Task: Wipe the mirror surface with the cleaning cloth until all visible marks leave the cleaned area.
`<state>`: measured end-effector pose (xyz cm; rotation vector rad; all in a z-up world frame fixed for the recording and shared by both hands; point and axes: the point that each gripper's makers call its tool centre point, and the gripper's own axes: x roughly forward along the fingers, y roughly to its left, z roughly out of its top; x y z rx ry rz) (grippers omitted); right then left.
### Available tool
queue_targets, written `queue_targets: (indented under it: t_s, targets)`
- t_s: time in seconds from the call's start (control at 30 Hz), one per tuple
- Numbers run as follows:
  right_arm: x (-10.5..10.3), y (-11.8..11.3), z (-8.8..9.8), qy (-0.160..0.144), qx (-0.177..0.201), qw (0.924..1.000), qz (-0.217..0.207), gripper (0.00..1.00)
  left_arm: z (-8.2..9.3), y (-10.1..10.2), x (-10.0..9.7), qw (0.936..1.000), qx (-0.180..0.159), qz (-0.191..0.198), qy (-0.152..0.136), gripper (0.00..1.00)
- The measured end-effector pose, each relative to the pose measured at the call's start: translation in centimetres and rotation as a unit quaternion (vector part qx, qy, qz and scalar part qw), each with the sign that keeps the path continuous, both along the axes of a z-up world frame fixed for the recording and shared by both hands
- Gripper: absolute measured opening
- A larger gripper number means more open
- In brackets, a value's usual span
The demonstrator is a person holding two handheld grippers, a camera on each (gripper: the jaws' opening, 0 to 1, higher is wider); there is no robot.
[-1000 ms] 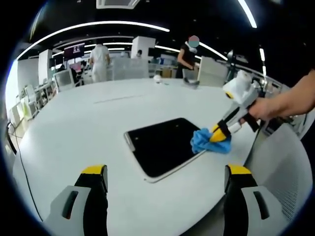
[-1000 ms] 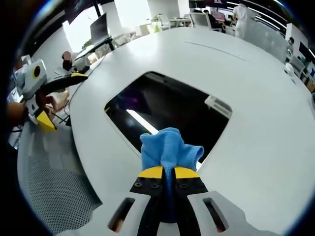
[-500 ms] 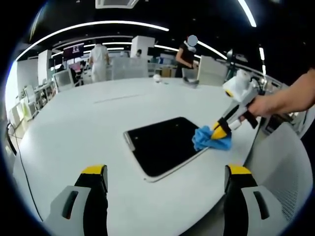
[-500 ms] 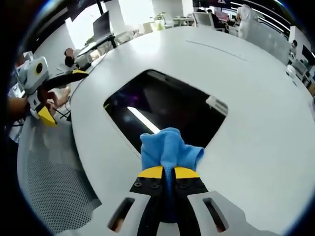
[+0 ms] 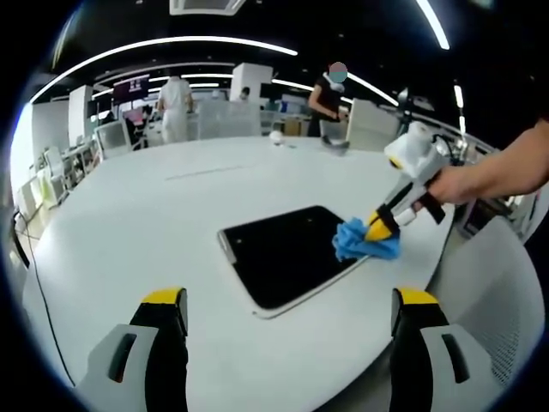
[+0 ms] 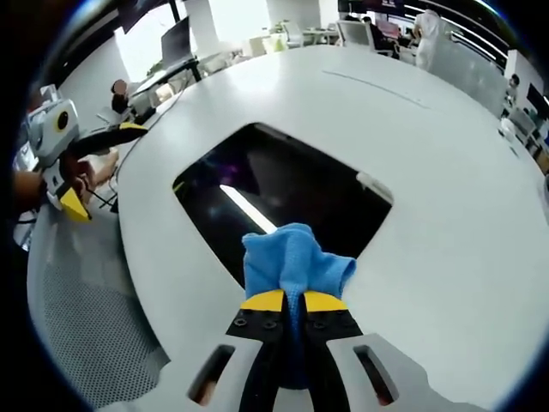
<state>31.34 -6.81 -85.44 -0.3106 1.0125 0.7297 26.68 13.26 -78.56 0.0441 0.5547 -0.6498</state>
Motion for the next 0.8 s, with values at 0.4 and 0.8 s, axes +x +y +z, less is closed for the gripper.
queue_targets:
  t_s: [0.4, 0.8]
  targets:
    - [1.1, 0.1, 0.1, -0.003, -0.008, 0.9999, -0.006, 0.01, 0.1, 0.1, 0.0, 1.0000, -0.002, 0.002, -0.001, 0.99]
    - [2.8, 0.2, -0.1, -0.006, -0.010, 0.9999, -0.011, 0.01, 0.0, 0.1, 0.0, 1.0000, -0.003, 0.002, 0.001, 0.99]
